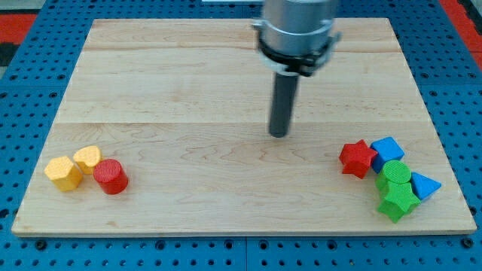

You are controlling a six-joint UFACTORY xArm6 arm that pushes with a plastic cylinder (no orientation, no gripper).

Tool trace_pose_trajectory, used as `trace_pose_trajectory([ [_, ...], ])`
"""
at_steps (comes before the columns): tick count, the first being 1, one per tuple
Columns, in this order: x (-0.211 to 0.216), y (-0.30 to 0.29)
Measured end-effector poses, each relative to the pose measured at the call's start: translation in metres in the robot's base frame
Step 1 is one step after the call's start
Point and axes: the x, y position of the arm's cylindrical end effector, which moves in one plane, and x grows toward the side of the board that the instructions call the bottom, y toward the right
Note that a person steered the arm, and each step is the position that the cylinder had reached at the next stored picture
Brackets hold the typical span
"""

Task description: Push the yellow hexagon closer to red circle

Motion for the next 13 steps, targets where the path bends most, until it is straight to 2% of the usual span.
trace_pose_trajectory([
  [4,-0.013,-0.282],
  [5,-0.012,-0.331],
  [13,0.031,-0.332],
])
